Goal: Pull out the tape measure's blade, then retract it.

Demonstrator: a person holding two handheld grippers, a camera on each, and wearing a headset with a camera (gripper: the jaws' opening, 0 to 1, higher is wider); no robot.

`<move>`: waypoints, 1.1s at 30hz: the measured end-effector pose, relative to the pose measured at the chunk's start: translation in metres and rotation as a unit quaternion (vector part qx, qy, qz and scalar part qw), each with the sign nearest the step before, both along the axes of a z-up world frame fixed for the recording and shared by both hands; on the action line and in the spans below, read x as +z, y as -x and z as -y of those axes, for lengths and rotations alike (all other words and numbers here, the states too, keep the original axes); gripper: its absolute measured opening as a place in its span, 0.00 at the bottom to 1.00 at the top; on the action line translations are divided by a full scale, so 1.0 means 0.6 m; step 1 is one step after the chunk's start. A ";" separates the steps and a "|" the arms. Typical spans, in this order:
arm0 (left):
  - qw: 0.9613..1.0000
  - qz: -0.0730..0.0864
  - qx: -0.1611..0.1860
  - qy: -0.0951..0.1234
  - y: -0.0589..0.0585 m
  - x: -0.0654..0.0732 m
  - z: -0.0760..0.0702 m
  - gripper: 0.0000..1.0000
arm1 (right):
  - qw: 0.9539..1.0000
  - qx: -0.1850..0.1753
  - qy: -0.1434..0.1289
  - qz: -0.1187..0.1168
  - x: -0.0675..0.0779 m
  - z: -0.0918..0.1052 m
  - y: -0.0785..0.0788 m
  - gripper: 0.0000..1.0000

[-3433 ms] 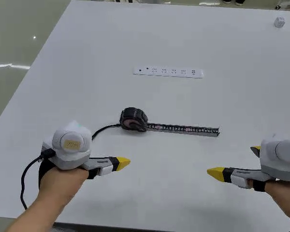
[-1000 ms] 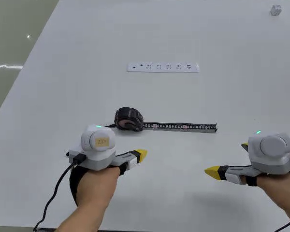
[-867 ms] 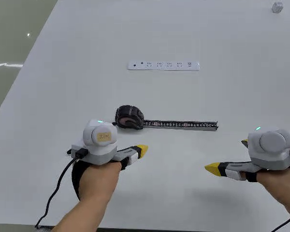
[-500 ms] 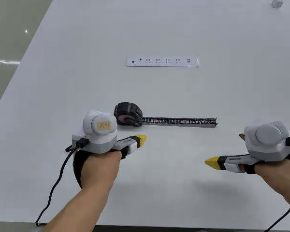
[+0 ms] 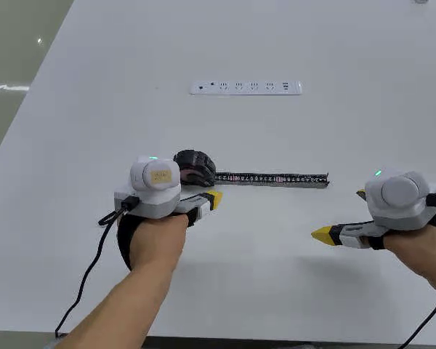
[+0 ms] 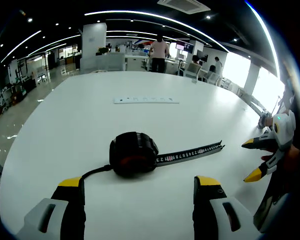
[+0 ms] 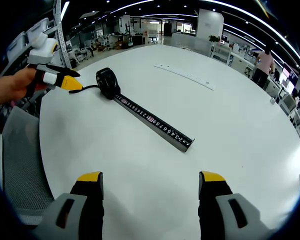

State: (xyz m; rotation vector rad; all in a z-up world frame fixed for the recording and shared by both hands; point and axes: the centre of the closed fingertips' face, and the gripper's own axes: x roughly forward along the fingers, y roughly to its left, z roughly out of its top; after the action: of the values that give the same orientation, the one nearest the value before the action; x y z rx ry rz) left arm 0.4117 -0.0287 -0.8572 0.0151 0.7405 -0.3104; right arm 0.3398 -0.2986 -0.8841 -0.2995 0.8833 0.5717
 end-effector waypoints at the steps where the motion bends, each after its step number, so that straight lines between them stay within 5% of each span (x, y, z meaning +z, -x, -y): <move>1: 1.000 0.000 0.001 0.001 -0.002 0.000 0.001 0.87 | 1.000 0.002 0.002 -0.001 -0.001 0.000 -0.002 0.80; 19: 1.000 -0.009 0.013 0.000 -0.025 -0.015 0.014 0.83 | 0.998 0.056 0.030 -0.006 -0.022 0.007 -0.038 0.73; 33: 1.000 -0.012 0.026 0.006 -0.047 -0.026 0.021 0.79 | 0.991 0.117 0.062 -0.001 -0.035 0.017 -0.059 0.62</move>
State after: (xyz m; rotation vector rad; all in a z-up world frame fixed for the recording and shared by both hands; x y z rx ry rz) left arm 0.4399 -0.0416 -0.8729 -0.0185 0.7619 -0.2651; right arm 0.3755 -0.3090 -0.9054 -0.5200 0.8931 0.7354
